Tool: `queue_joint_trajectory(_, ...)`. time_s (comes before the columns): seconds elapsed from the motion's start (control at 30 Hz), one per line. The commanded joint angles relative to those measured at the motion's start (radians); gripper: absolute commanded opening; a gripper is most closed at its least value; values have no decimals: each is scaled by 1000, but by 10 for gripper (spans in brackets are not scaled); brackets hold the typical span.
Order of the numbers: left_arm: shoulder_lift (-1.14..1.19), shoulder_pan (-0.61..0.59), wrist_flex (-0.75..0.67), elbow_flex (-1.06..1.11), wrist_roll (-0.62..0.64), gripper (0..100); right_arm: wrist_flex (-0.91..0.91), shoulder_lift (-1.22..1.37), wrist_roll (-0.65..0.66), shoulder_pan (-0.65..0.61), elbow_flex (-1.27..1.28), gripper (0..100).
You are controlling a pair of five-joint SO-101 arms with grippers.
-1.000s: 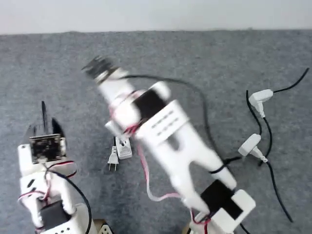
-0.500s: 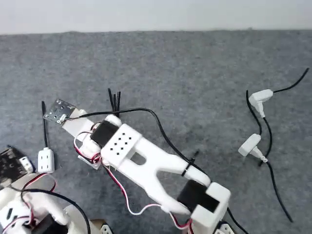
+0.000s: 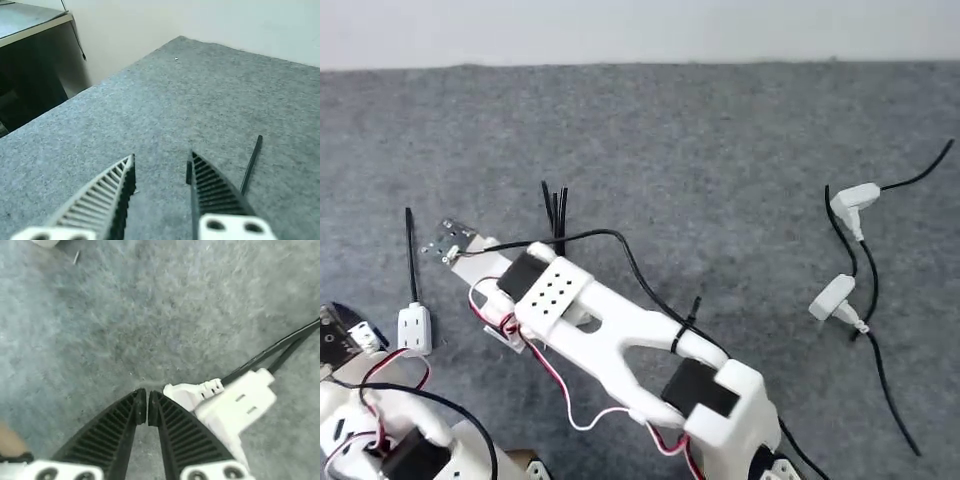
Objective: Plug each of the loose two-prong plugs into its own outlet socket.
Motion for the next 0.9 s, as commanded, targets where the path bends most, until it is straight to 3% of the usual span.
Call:
queue_joint_trajectory(0.0, -6, -5, -31, -5, 20, 163, -42, 18, -43, -7, -9, 9)
queue_joint_trajectory(0.87, -6, -5, -35, 24, 21, 163, -42, 42, -48, -7, -9, 9)
